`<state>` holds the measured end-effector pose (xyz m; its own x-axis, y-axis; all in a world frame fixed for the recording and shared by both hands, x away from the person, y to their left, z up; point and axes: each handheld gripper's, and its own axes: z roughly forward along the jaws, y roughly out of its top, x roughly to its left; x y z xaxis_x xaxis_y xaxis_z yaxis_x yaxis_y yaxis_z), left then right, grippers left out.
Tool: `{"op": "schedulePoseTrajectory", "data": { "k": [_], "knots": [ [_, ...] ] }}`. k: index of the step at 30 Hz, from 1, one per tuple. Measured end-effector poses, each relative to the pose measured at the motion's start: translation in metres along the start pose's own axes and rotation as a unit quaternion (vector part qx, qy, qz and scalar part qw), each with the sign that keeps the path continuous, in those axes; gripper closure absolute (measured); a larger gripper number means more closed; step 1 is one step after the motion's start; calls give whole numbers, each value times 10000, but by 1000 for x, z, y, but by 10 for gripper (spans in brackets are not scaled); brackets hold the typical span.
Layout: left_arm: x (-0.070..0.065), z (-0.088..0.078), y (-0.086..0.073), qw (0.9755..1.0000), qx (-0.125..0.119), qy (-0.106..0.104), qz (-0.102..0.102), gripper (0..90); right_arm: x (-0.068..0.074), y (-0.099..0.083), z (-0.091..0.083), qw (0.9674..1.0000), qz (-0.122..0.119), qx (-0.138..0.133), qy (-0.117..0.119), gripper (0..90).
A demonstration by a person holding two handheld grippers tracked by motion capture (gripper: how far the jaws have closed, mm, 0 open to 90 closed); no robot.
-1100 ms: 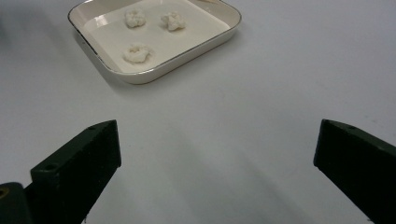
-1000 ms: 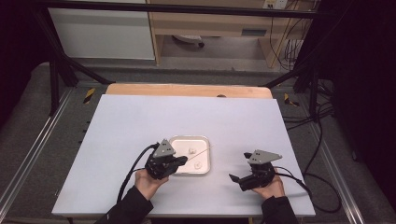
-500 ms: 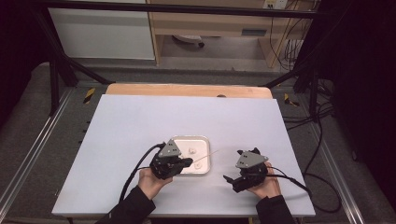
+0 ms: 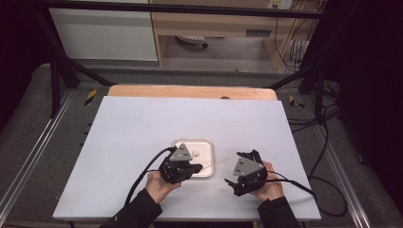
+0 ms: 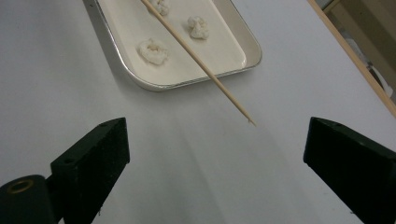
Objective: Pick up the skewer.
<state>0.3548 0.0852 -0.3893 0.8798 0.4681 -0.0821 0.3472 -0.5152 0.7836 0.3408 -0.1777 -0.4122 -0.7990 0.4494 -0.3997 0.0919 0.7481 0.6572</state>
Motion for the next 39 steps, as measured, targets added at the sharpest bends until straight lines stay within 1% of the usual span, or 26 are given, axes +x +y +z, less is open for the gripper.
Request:
{"op": "schedulePoseTrajectory", "data": {
  "k": [6, 7, 8, 12, 16, 19, 23, 25, 27, 28, 32, 33, 36, 37, 38, 39],
  "knots": [
    [-5, 5, 5, 9999, 69, -94, 110, 892, 4, 4, 2, 9993, -367, 112, -33, 132],
    [-5, 5, 5, 9999, 69, -94, 110, 892, 4, 4, 2, 9993, -367, 112, -33, 132],
    [-6, 7, 7, 9997, 124, -115, 151, 892, 5, 4, 3, 9987, -492, 128, -47, 161],
    [-8, 9, 9, 9996, 176, -160, 181, 892, 6, 3, 4, 9979, -631, 172, -29, 213],
    [-9, 11, 10, 9992, 240, -193, 244, 892, 9, 2, 7, 9958, -899, 179, -52, 286],
    [-10, 12, 11, 9992, 236, -215, 237, 892, 10, 1, 8, 9937, -1106, 179, -84, 348],
    [-12, 14, 12, 9988, 289, -255, 296, 892, 12, 0, 8, 9900, -1396, 179, -109, 437],
    [-13, 15, 13, 9987, 298, -278, 311, 892, 13, -1, 8, 9873, -1578, 154, -121, 478],
    [-14, 16, 14, 9986, 305, -297, 321, 891, 15, -2, 8, 9854, -1691, 136, -158, 515],
    [-14, 16, 14, 9984, 325, -298, 349, 891, 15, -2, 8, 9837, -1786, 114, -169, 532],
    [-15, 18, 14, 9983, 335, -331, 347, 891, 16, -3, 8, 9810, -1930, 112, -150, 593],
    [-15, 18, 14, 9982, 346, -335, 354, 891, 16, -3, 8, 9794, -2011, 114, -142, 605],
    [-16, 18, 14, 9980, 367, -345, 373, 891, 17, -4, 8, 9769, -2131, 136, -110, 649],
    [-16, 18, 14, 9980, 373, -346, 377, 891, 18, -4, 8, 9765, -2147, 148, -98, 665],
    [-16, 18, 14, 9978, 392, -352, 395, 891, 18, -4, 9, 9752, -2205, 141, -117, 679],
    [-16, 18, 14, 9978, 397, -356, 398, 891, 18, -5, 9, 9749, -2220, 150, -119, 691]
  ]
}}
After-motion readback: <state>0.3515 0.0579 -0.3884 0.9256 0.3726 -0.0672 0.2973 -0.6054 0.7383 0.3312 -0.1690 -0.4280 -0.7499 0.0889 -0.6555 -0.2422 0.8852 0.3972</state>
